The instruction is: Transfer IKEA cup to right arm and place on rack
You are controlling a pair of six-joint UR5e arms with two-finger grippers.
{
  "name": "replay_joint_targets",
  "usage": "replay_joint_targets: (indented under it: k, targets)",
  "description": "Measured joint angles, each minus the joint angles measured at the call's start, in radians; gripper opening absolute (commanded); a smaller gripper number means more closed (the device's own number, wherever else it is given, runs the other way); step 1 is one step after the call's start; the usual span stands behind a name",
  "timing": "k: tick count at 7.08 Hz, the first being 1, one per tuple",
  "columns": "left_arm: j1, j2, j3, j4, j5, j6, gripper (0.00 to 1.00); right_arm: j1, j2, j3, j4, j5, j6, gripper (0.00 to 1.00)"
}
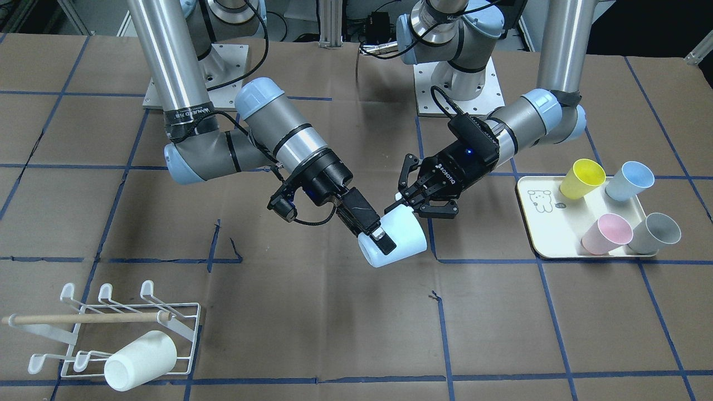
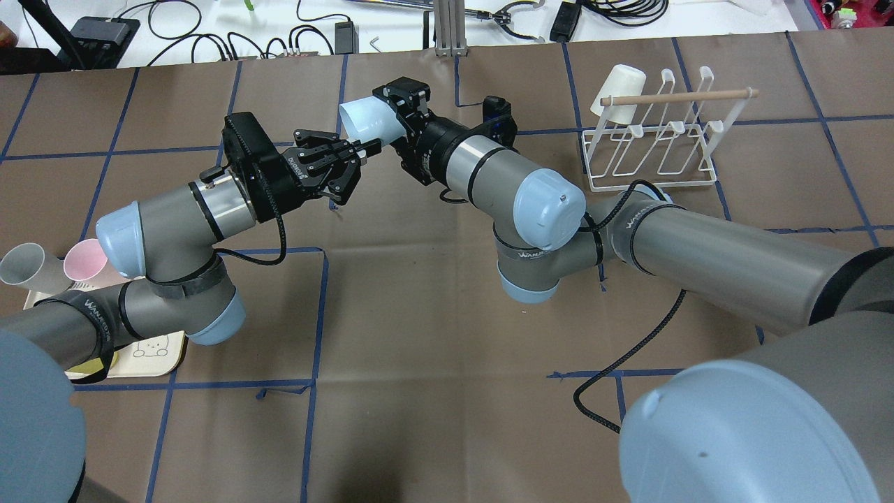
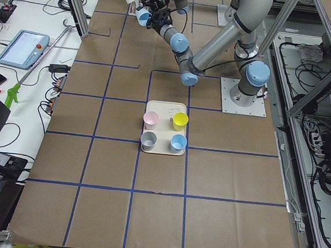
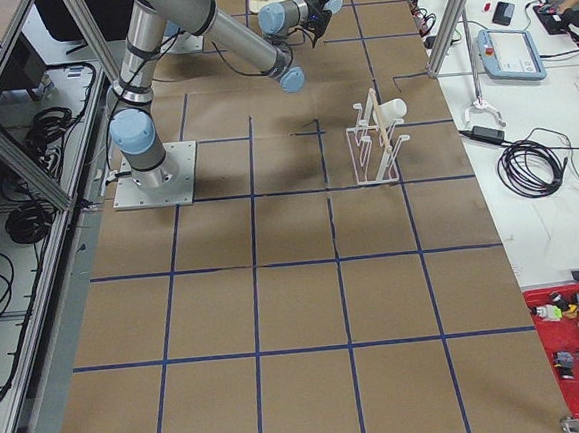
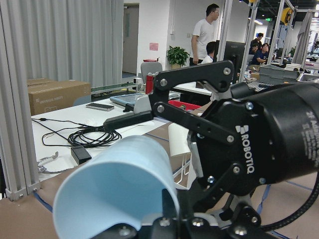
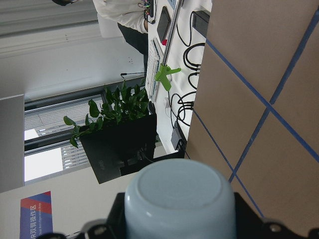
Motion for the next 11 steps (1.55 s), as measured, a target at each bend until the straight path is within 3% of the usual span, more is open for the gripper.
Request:
replay_joint_targets:
  k: [2,3,4,6,8,11]
  targets:
    - [0.0,0.0,0.0,0.0,0.0,0.0,0.19,0.0,0.002,0.001,0.0,0.002,0.0,0.5]
    - [0.0,0.0,0.0,0.0,0.001,0.0,0.37,0.0,0.004,0.001,0.0,0.003,-0.001,0.47]
    - [0.0,0.0,0.0,0.0,0.002,0.001,0.62,0.0,0.005,0.001,-0.001,0.004,-0.001,0.47]
    - [0.001,0.0,0.0,0.0,0.005,-0.007,0.86,-0.001,0.006,0.001,0.0,0.003,-0.001,0.47]
    - [0.003,0.003,0.002,0.001,0.002,-0.035,0.98,-0.001,0.006,0.001,0.001,0.003,-0.001,0.47]
    - [0.094,0.019,-0.002,0.027,-0.039,-0.065,0.99,-0.001,0.006,0.002,-0.001,0.004,-0.001,0.47]
